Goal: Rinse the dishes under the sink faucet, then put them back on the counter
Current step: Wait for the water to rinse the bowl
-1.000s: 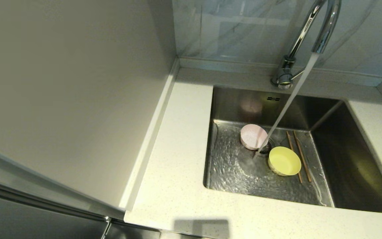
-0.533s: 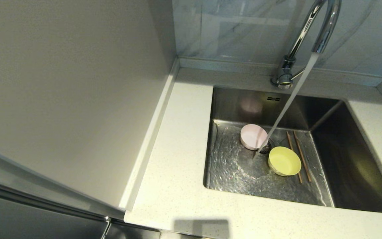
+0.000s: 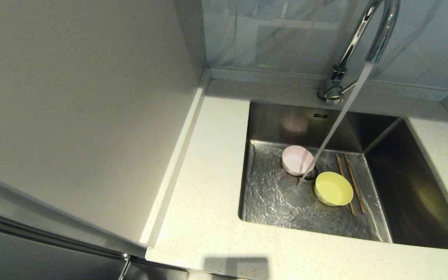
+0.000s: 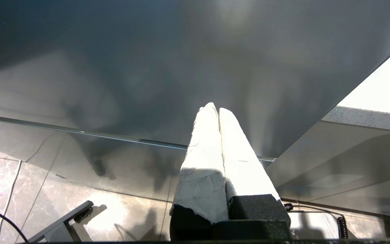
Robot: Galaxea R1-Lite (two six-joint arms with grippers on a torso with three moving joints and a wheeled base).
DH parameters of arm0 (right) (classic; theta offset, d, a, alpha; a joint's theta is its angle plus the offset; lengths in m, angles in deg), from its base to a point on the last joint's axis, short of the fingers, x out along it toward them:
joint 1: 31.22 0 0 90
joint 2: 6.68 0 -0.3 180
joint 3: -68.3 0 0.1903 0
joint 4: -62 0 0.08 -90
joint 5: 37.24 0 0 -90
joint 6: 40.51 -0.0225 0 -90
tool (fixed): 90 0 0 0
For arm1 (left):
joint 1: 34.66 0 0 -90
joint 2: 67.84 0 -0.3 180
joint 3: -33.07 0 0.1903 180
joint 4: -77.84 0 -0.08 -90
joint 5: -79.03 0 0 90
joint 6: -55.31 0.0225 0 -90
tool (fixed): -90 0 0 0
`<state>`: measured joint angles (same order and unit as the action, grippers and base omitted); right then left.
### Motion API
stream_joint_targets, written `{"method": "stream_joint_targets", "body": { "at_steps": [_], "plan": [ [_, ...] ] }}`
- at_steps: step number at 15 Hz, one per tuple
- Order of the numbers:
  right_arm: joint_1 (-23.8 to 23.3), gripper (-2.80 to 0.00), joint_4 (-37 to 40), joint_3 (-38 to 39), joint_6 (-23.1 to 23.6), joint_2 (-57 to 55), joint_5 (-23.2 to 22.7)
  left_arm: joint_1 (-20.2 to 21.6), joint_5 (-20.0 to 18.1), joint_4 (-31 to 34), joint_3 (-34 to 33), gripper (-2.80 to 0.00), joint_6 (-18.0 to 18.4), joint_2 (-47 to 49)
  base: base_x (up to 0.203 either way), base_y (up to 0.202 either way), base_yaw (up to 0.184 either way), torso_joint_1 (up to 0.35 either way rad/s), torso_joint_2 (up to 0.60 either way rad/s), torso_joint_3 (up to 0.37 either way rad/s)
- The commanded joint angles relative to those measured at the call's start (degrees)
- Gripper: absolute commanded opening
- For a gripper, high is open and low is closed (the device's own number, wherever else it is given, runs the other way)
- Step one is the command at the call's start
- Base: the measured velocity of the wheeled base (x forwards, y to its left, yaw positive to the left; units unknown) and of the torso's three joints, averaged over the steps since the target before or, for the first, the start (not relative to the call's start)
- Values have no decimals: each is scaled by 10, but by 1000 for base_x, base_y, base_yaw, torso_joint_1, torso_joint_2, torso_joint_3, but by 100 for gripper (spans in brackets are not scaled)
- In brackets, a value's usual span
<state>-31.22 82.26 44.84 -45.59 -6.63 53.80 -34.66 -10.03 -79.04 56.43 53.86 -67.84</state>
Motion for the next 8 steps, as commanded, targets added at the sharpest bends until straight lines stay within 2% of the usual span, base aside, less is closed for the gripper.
{"method": "stream_joint_targets", "body": {
  "at_steps": [1, 8],
  "plan": [
    [0, -280, -1, 0, 0, 0, 0, 0, 0, 0, 0, -280, 0, -2, 0, 0, 0, 0, 0, 0],
    [0, -280, 0, 0, -5, 0, 1, 0, 0, 0, 0, -280, 0, -2, 0, 0, 0, 0, 0, 0]
  ]
}}
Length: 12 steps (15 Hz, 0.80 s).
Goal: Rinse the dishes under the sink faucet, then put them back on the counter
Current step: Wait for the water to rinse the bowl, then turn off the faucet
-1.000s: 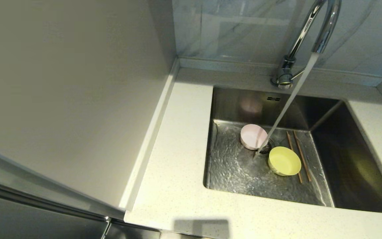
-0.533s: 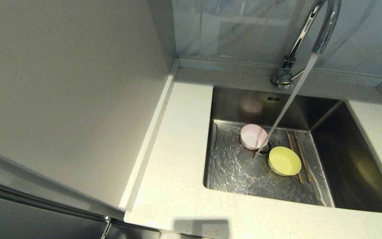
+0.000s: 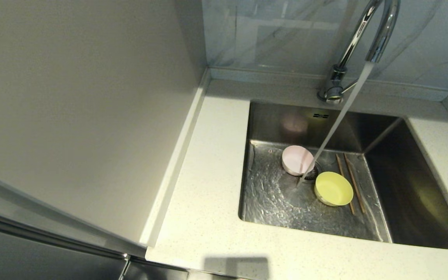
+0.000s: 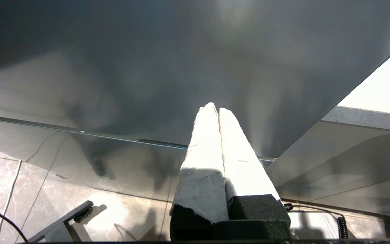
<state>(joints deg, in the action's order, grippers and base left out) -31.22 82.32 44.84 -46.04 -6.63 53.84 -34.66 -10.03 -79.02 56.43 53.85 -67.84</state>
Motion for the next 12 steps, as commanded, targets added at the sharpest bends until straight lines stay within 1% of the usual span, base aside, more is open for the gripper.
{"method": "stream_joint_targets", "body": {
  "at_steps": [1, 4, 6, 10, 12],
  "plan": [
    [0, -280, 0, 0, -1, 0, 0, 0, 0, 0, 0, -280, 0, -2, 0, 0, 0, 0, 0, 0],
    [0, -280, 0, 0, -1, -9, 0, 0, 0, 0, 0, -280, 0, -2, 0, 0, 0, 0, 0, 0],
    [0, -280, -3, -7, 2, -50, 0, 0, 0, 0, 0, -280, 0, -2, 0, 0, 0, 0, 0, 0],
    [-1, -280, -3, -59, 11, -161, 0, 0, 0, 0, 0, -280, 0, -2, 0, 0, 0, 0, 0, 0],
    [-1, -280, -1, -99, 11, -219, 0, 0, 0, 0, 0, -280, 0, -2, 0, 0, 0, 0, 0, 0]
  ]
}}
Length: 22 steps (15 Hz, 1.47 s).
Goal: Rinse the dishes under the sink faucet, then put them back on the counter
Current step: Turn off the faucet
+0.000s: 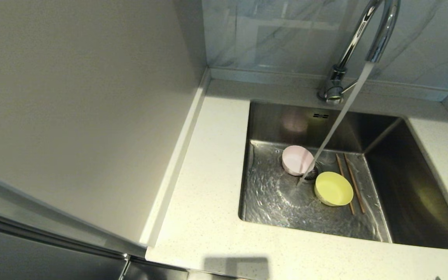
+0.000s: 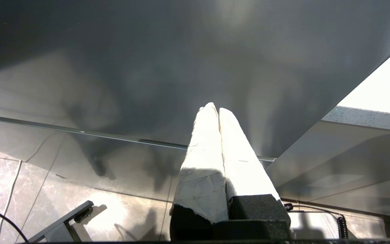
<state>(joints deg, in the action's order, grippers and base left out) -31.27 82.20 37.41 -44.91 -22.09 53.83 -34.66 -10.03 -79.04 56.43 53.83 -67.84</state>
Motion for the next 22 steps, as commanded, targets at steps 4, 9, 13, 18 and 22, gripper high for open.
{"method": "stream_joint_targets", "body": {
  "at_steps": [4, 9, 13, 18, 22],
  "plan": [
    [-2, -280, 38, -195, -41, -222, -1, 0, 0, 0, 0, -280, 0, -2, 0, 0, 0, 0, 0, 0],
    [-12, -280, 239, -616, -219, -454, -4, 0, 0, 0, 0, -280, 0, -2, 0, 0, 0, 0, 0, 0],
    [-122, -280, 371, -798, -324, -633, -57, 0, 0, 0, 0, -280, 0, -2, 0, 0, 0, 0, 0, 0],
    [-209, -280, 455, -897, -363, -763, -156, 0, 0, 0, 0, -280, 0, -2, 0, 0, 0, 0, 0, 0],
    [-232, -280, 548, -1001, -413, -846, -295, 0, 0, 0, 0, -280, 0, -2, 0, 0, 0, 0, 0, 0]
  ]
}}
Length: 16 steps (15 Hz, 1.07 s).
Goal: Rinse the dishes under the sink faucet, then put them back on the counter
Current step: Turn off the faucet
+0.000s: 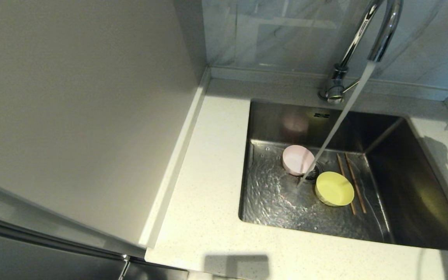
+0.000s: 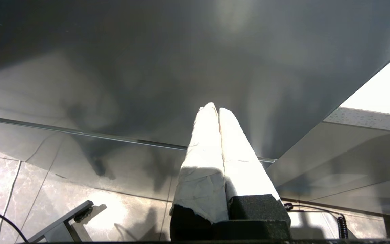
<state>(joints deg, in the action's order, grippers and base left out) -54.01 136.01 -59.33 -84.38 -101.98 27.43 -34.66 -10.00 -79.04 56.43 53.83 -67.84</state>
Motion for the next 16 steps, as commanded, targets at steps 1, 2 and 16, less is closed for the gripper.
{"method": "stream_joint_targets", "body": {
  "at_steps": [1, 2, 16],
  "plan": [
    [-5, -280, 19, -68, -48, -73, -61, 0, 0, 0, 0, -280, 0, -2, 0, 0, 0, 0, 0, 0],
    [-5, -280, 23, -88, -80, -104, -96, 0, 0, 0, 0, -280, 0, -2, 0, 0, 0, 0, 0, 0],
    [52, -280, -354, -101, -386, -185, -295, 0, 0, 0, 0, -280, 0, -2, 0, 0, 0, 0, 0, 0]
  ]
}}
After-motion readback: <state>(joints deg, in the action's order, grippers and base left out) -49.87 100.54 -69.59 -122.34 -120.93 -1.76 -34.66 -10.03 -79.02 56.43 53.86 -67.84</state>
